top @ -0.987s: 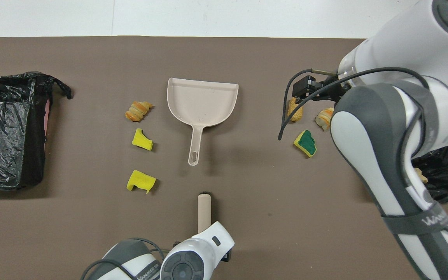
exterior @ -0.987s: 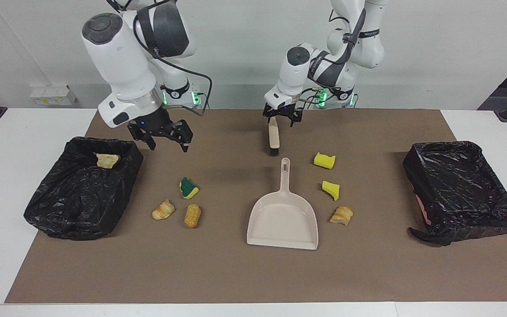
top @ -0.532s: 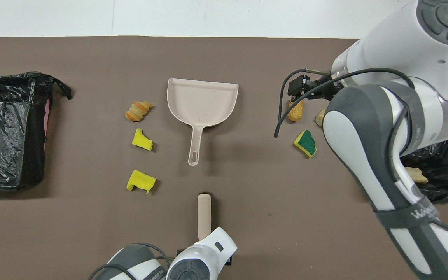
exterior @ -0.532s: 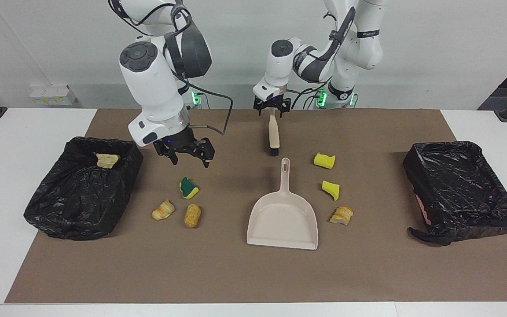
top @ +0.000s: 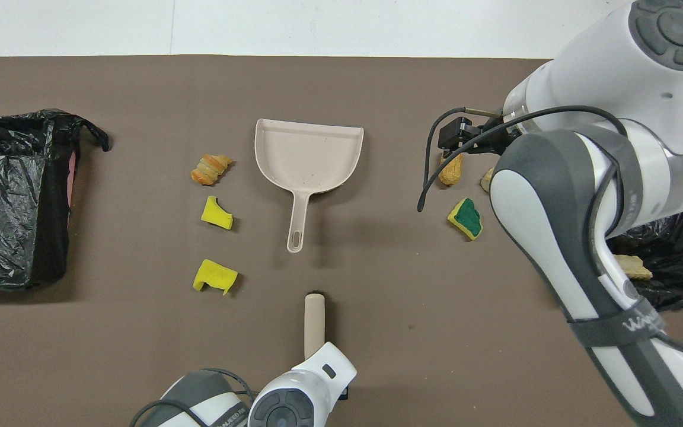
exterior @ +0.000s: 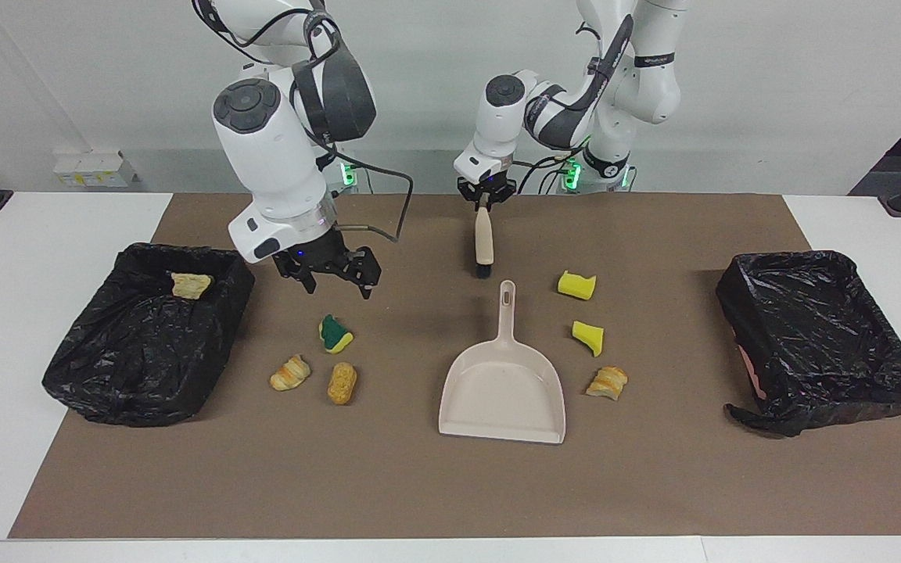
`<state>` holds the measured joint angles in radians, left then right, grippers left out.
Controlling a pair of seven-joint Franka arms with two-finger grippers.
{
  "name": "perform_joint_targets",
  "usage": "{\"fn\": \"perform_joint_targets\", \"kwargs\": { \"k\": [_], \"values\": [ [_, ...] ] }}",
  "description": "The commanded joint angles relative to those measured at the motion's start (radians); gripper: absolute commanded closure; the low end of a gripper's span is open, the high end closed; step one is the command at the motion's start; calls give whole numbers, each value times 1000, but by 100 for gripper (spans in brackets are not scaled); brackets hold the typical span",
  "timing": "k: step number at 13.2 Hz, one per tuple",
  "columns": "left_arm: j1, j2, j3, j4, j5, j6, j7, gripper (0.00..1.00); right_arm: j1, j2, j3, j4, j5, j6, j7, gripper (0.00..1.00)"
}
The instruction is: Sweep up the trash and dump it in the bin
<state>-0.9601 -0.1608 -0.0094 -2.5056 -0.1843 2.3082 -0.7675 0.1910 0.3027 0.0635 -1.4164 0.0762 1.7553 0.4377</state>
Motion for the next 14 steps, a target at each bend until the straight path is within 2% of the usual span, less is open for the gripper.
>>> {"fn": "perform_joint_targets", "kwargs": {
  "k": [1,6,8,9,10,12,14],
  "values": [
    [43,-13,6,22,-18,-24,1,100,-1,-20,2,-32,20,27,26,0],
    [187,-11,16,135,-4,-139,27,100,50,-27,2,-35,23,26,23,0],
    [233,-5,16,154,9,-141,56,100,51,-39,2,-53,23,24,23,0],
    [251,21,16,190,11,-141,79,100,64,-46,2,-71,23,24,23,0],
    [283,73,16,270,12,-168,86,100,82,-51,2,-81,23,23,27,0],
    [352,162,16,440,51,-301,93,100,142,-47,2,-95,23,47,120,0],
    [421,208,16,536,71,-372,176,100,174,-48,2,-107,25,72,202,0]
  ]
}}
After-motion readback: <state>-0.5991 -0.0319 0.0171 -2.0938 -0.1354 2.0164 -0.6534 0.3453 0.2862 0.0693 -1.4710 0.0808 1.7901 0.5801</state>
